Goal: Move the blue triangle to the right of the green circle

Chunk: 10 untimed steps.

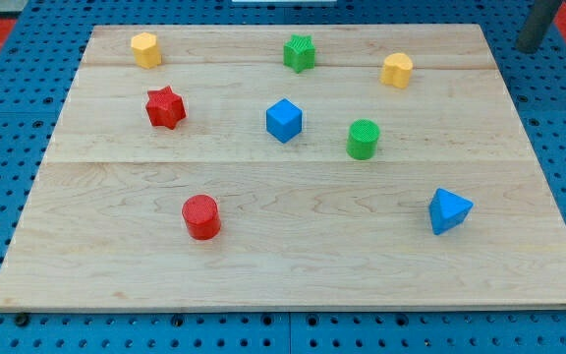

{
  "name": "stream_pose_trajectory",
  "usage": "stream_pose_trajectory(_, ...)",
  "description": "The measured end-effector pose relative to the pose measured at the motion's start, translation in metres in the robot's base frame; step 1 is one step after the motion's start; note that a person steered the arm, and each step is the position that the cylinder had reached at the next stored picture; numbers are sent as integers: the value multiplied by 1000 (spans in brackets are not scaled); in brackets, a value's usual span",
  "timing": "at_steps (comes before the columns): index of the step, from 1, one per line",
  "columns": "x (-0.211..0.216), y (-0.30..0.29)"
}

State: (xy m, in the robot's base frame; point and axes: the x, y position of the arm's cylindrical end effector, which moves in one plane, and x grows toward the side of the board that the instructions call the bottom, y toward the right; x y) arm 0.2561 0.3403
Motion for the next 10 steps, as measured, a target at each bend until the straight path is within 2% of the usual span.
stream_pose_trajectory(1,15,0)
stream_pose_trajectory(2,72,-1)
stream_pose_trajectory(4,256,-64)
stream_pose_trajectory(5,321,-129)
stream_pose_trajectory(6,311,-189)
stream_pose_trajectory(7,260,-194)
stream_pose_trajectory(8,227,-184)
stream_pose_trajectory(9,267,-196)
stream_pose_trajectory(10,266,-148)
